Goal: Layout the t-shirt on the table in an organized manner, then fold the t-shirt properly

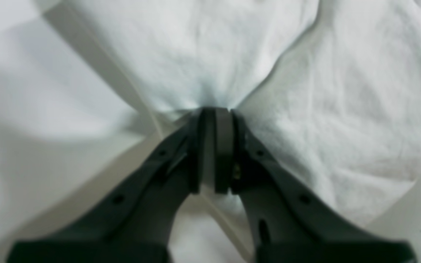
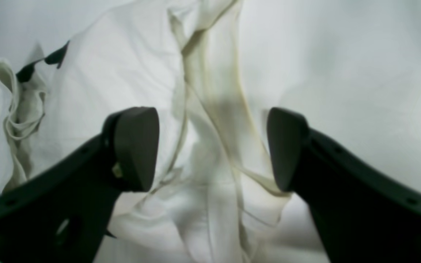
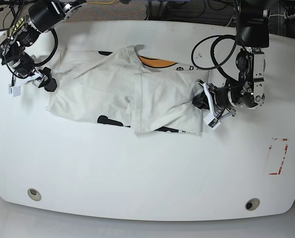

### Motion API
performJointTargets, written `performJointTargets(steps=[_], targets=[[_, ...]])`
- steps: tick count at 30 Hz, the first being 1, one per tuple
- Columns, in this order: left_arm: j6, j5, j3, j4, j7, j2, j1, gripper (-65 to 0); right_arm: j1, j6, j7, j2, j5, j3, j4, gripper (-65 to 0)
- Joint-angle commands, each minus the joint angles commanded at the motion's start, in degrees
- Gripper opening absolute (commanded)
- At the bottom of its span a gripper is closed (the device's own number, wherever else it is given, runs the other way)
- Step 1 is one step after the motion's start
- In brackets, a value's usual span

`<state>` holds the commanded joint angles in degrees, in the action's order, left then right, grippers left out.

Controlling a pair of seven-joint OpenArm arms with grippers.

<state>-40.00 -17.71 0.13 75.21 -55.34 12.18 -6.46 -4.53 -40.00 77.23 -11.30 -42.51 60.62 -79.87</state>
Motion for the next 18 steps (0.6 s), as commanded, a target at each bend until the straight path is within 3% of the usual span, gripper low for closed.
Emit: performJointTargets(steps=[6,18], targets=[[0.0,0.0,0.0,0.2,-0.1,0.0,0.1,-60.6,0.1,0.0,-0.2,1.7,0.1,-2.3,0.1,-20.6],[0.0,-0.1,0.0,0.4,-0.1,0.0,0.1,-60.6,2.2,0.0,-7.4,4.0,0.2,-10.8,0.1,-20.6]])
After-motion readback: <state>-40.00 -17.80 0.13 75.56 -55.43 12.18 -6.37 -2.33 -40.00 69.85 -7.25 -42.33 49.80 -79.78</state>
